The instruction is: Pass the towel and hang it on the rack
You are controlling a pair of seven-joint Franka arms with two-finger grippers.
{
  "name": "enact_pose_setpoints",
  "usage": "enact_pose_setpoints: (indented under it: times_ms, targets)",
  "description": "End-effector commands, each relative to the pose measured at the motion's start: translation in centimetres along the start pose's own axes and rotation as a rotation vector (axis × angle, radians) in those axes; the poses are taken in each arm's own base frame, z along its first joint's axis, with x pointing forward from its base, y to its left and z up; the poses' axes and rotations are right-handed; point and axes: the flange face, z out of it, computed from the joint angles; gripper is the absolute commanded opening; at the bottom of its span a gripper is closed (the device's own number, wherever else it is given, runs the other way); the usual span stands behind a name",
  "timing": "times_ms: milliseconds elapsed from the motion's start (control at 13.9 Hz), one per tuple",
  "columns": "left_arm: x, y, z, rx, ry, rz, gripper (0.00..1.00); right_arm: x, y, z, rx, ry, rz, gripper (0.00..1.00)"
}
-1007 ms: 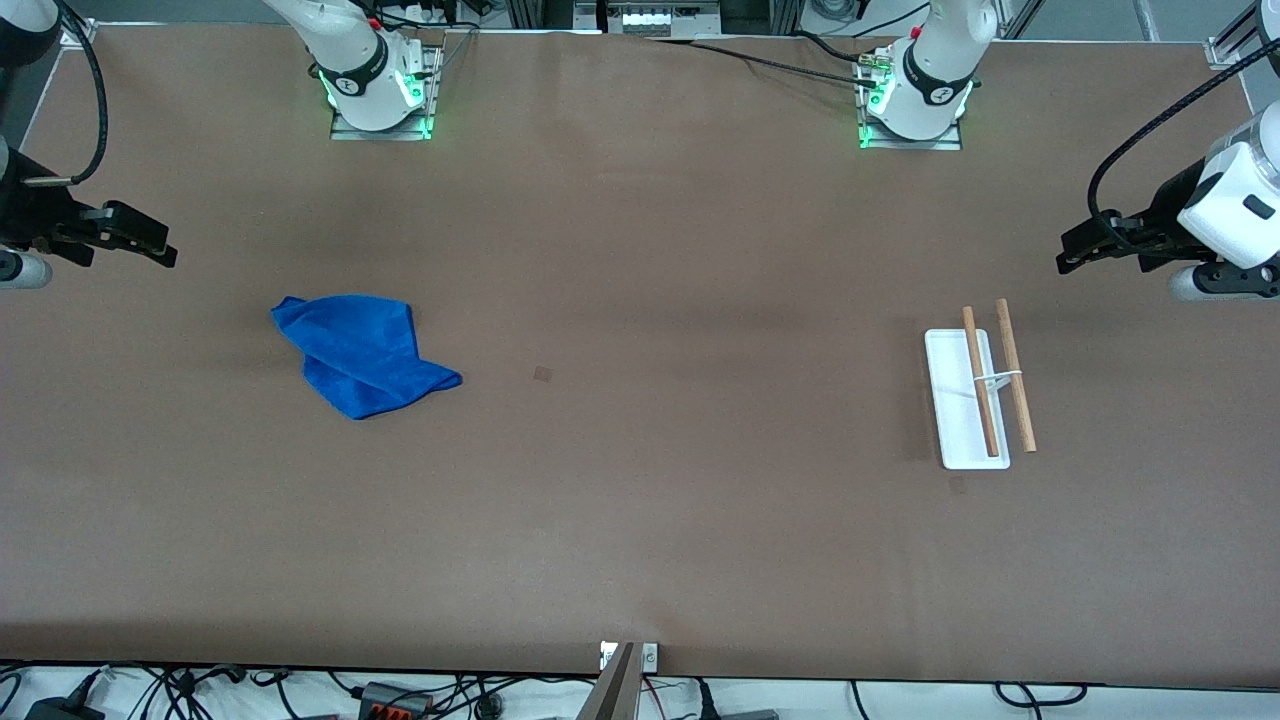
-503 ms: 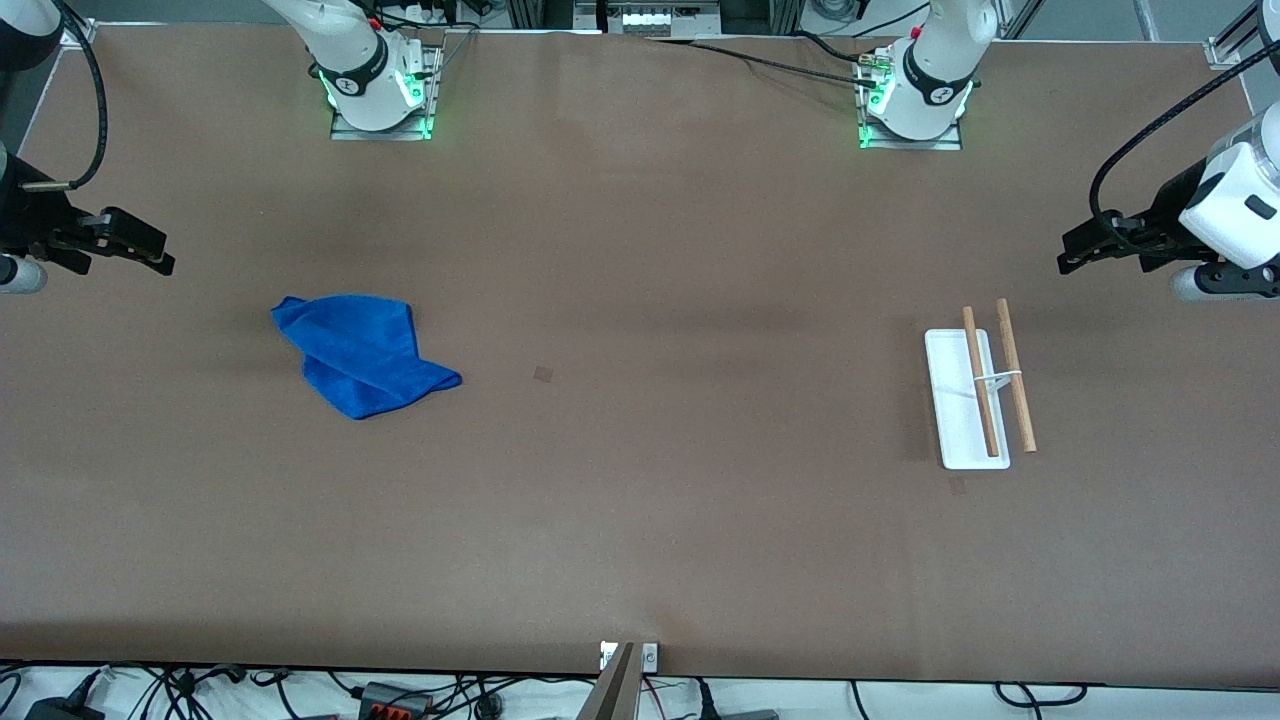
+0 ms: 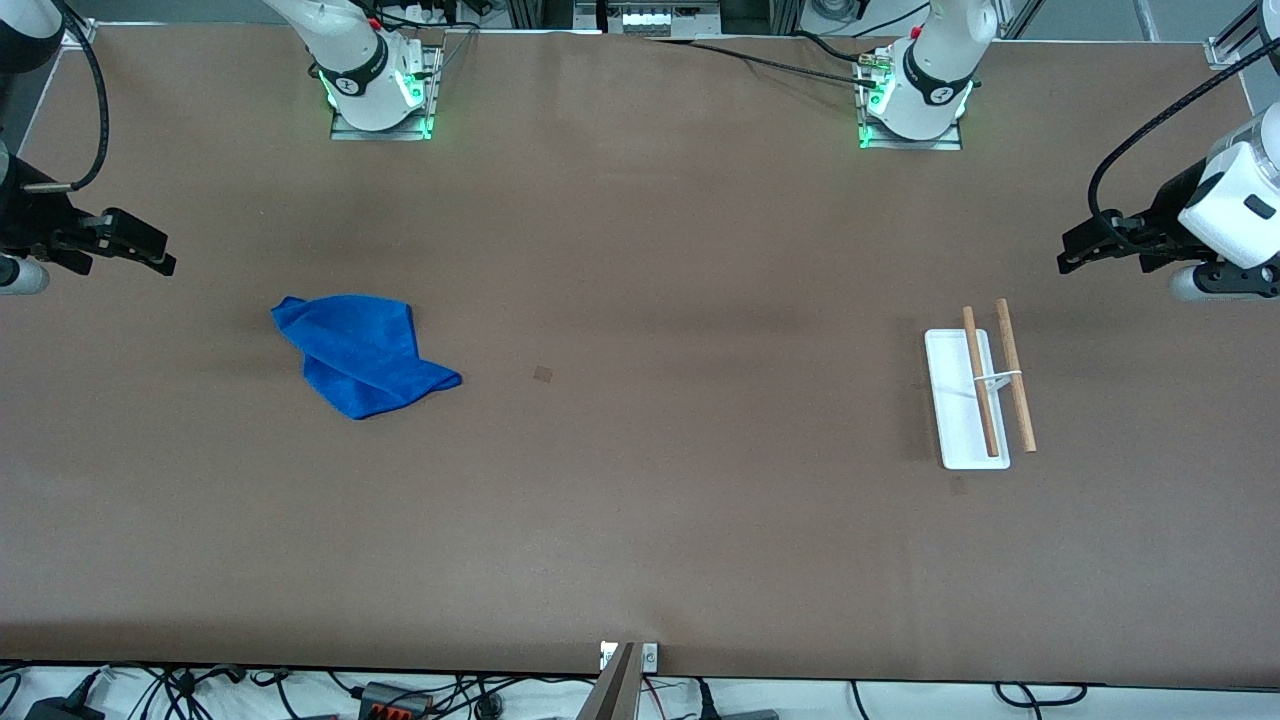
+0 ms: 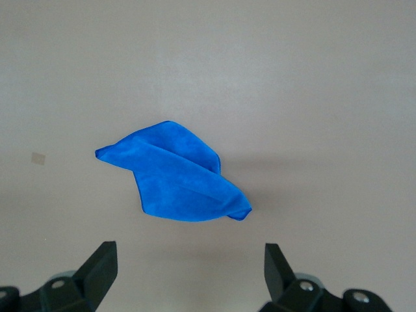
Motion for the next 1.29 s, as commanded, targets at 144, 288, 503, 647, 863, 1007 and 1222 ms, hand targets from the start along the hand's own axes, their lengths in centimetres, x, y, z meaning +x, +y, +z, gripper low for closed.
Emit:
enact_pose_setpoints:
  times_ms: [144,288,503,647,863,1007,1222]
  targets:
    - [0.4,-0.3,-0.5,-0.003,-0.002,0.02,1.0,3.6,-0.4,6.7,0.0,-0.074,-0.007,1.0]
    - [0.4,-0.3,-0.5,-0.003,-0.002,0.02,1.0,6.0,-2.0,10.9,0.011,-0.062,-0.031,1.0]
    - [0.4,-0.3,-0.5,-0.003,-0.002,0.02,1.0,8.3,-5.2,16.0,0.015,-0.05,-0.083,1.0]
    - [0.4,-0.3,-0.5,-0.003,-0.002,0.02,1.0,8.6,-8.2,20.0,0.013,-0.1,-0.129,1.0]
    - [0.4,-0.3,-0.5,-0.003,-0.002,0.02,1.0,8.0,-13.6,24.3,0.003,-0.173,-0.215,1.0]
    - [0.4,-0.3,-0.6,-0.001,-0.001,0.019,1.0,7.1,-17.2,27.7,-0.004,-0.231,-0.278,1.0]
    - [0.4,-0.3,-0.6,-0.001,-0.001,0.019,1.0,6.7,-18.9,33.0,0.036,-0.284,-0.574,1.0]
